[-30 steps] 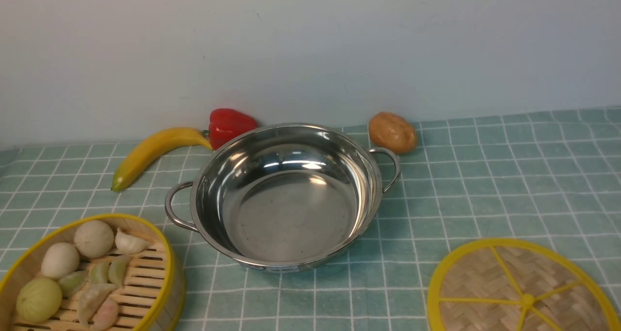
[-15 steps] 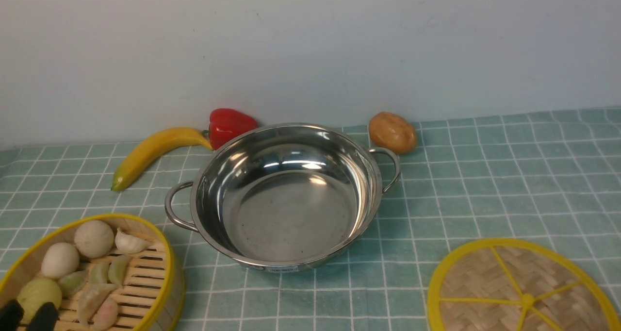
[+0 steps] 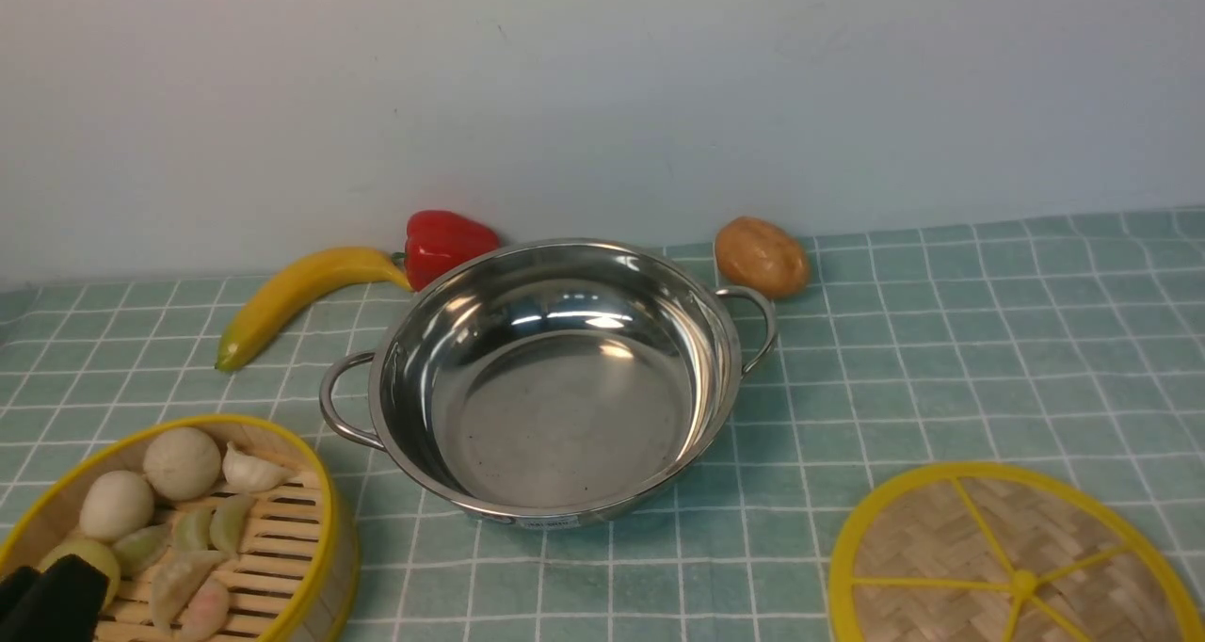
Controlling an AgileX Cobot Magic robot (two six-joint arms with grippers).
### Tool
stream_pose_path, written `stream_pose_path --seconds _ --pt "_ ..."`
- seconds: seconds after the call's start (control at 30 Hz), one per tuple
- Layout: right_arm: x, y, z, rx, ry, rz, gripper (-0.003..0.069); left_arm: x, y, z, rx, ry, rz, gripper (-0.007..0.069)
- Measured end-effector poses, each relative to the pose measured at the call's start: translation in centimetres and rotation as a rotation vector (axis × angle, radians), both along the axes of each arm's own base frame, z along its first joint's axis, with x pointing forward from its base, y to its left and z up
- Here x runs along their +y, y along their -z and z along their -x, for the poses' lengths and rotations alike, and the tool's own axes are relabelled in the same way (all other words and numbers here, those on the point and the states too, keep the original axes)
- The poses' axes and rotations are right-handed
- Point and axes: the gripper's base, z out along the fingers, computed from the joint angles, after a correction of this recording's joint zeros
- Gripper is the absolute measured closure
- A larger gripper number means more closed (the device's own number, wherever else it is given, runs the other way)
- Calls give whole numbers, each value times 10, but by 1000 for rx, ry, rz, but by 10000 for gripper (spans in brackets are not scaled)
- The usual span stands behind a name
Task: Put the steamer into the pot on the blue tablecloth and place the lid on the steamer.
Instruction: 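Grasp the rim of the steamer basket holding the buns with the left gripper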
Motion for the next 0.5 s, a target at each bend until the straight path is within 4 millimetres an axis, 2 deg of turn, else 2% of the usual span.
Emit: stream_pose_path --seconds 0.07,0.13,0.17,0.2,0.27,0.3,0.5 --pt "0 0 0 0 0 0 419 -2 -7 -1 35 17 -7 382" --pt "0 0 0 0 0 1 419 -5 -35 -4 99 58 -81 382" --pt "0 0 0 0 0 1 419 -5 -34 -4 108 63 -87 382" --pt "0 0 0 0 0 1 419 -7 -51 -7 171 95 -172 382" --pt "0 0 0 0 0 1 419 -8 -64 -12 245 125 -250 382" --pt "0 0 0 0 0 1 419 -9 -76 -19 350 164 -347 382" --pt "0 0 0 0 0 1 419 -3 -91 -49 754 293 -642 382"
